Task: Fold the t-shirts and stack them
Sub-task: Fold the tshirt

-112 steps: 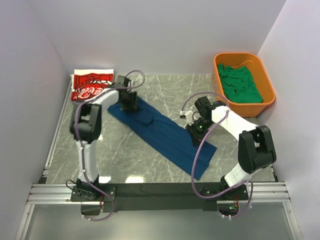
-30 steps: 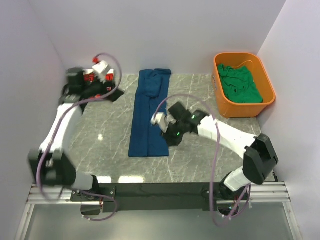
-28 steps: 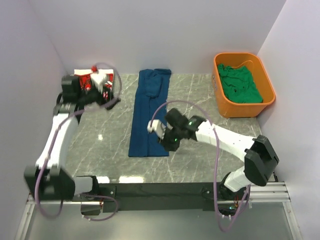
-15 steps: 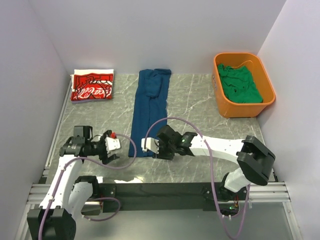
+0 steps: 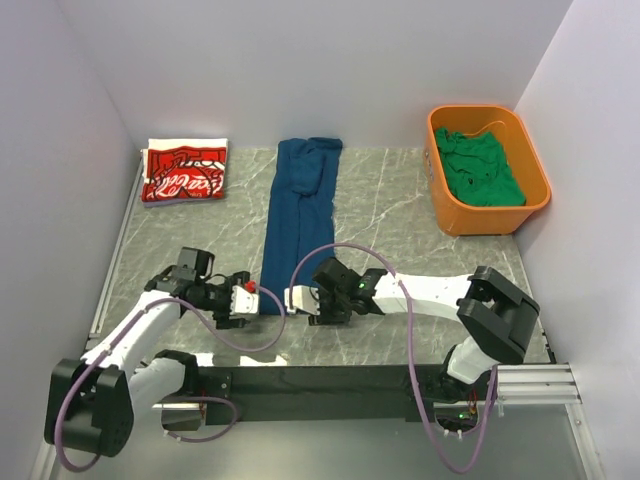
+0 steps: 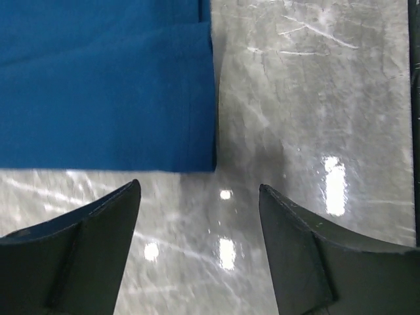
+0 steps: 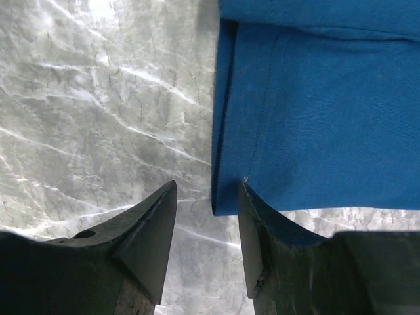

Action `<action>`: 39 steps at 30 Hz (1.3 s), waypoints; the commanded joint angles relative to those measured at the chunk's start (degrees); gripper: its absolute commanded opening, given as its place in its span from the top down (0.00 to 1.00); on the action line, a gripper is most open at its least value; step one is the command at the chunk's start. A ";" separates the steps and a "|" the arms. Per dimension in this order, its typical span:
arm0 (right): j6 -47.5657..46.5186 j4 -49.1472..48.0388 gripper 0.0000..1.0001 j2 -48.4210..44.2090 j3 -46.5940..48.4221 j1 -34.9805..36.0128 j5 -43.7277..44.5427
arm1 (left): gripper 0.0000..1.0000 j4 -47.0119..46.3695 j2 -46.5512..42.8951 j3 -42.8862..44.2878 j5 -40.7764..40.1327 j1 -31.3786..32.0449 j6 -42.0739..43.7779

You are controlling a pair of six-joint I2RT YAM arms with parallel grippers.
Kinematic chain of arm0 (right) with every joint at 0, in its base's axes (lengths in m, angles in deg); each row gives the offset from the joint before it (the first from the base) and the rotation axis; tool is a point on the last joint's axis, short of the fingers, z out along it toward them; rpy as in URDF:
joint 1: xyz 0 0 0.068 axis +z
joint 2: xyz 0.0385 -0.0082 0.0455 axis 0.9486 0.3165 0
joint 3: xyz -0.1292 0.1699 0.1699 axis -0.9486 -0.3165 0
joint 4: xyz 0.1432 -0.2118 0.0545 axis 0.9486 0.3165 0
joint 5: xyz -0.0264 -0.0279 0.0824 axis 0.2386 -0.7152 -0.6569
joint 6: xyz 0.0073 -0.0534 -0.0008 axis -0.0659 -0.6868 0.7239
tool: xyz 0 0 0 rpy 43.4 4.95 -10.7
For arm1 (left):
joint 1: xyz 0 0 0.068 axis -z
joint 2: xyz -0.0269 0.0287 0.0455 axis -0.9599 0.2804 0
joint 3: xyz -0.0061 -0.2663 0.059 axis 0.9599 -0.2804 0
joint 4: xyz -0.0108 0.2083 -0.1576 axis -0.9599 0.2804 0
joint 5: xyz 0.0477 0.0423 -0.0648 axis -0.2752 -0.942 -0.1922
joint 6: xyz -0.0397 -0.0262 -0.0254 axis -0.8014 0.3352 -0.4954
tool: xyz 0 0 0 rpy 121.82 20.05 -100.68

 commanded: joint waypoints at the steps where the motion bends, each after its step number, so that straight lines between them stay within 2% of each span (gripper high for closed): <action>1: -1.66 -0.51 0.51 1.49 -0.57 0.30 0.18 | 0.23 -7.03 2.61 -0.69 -1.11 2.98 -1.34; 5: -2.54 1.69 0.53 4.22 1.28 0.47 0.00 | 0.28 -9.06 6.48 0.10 -1.99 4.30 -1.52; 14: -3.33 5.20 0.71 7.29 2.24 0.47 0.36 | 0.41 -12.75 12.90 1.59 -4.18 9.49 0.07; 15: -3.16 5.64 0.76 7.47 2.42 0.38 0.36 | 0.46 -13.19 13.60 1.77 -4.62 9.93 -0.46; 20: -2.37 5.38 0.86 8.61 2.33 0.47 1.41 | 0.62 -12.84 19.93 4.14 -7.78 11.34 -1.69; 22: -1.93 5.56 0.94 9.49 2.68 0.30 2.20 | 0.70 -12.93 21.95 4.67 -8.93 11.34 -1.52; 23: -1.58 5.38 0.97 9.76 3.12 0.38 2.81 | 0.75 -13.45 22.22 4.84 -9.28 11.34 -1.69; 24: -0.79 4.77 1.00 9.93 3.30 0.21 3.43 | 0.84 -13.80 22.31 5.19 -9.20 11.25 -2.13; 27: 0.09 5.55 1.00 10.29 5.23 -1.63 4.31 | 0.97 -13.02 21.70 6.68 -7.10 10.90 -2.31; 33: -0.61 9.50 1.00 6.87 8.05 -3.39 1.06 | 0.99 -5.12 17.49 7.66 -2.96 10.81 2.87; 39: 1.67 13.64 1.00 0.80 7.87 -0.94 -3.94 | 0.99 2.96 9.58 7.31 1.26 11.07 4.72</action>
